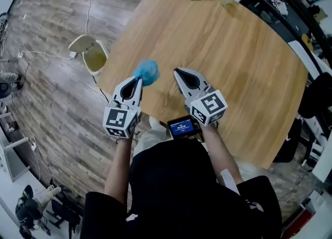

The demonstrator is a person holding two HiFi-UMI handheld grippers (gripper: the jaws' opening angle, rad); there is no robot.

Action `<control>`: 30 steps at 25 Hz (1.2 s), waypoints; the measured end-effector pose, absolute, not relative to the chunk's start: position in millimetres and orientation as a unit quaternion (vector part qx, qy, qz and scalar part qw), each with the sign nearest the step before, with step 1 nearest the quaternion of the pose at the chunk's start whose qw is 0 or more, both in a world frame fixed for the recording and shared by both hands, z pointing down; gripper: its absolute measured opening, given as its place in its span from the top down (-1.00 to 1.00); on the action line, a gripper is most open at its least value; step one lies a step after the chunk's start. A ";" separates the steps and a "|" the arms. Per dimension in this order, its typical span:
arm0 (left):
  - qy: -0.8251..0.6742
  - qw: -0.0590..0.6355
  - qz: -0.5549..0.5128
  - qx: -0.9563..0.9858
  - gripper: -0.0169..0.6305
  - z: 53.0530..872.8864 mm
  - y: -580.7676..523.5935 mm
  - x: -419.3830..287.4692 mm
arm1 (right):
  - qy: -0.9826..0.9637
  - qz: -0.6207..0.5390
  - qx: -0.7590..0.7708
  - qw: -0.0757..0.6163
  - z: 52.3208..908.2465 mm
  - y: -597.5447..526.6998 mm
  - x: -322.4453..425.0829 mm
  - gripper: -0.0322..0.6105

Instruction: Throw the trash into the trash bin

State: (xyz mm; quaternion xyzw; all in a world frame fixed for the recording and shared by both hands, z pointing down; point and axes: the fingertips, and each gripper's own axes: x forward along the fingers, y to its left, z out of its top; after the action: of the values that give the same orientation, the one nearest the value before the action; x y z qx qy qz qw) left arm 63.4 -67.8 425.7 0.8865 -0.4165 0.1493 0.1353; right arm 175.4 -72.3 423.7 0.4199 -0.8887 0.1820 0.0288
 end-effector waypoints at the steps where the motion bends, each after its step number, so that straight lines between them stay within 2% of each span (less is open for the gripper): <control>1: -0.429 0.137 0.146 0.881 0.92 425.7 -64.9 54.2 | -0.894 0.180 0.409 0.029 423.6 -72.9 166.3 0.90; 8: -0.486 0.139 0.137 0.852 0.92 427.7 -56.8 -11.7 | -0.917 0.174 0.357 0.042 427.3 -86.0 102.8 0.90; 18: -0.474 0.167 0.102 0.858 0.92 489.6 -99.2 -88.4 | -0.911 0.167 0.370 0.078 471.7 -116.8 18.8 0.90; 30: -0.429 0.197 0.082 0.878 0.92 458.2 -139.1 -237.9 | -0.912 0.181 0.351 0.108 432.7 -154.6 -174.6 0.90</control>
State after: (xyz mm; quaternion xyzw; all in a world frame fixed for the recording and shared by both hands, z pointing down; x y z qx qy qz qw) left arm -237.9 -139.1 458.2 0.8777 -0.4289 0.0824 0.1973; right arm -174.6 -154.6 432.7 0.3507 -0.9124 0.1813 0.1078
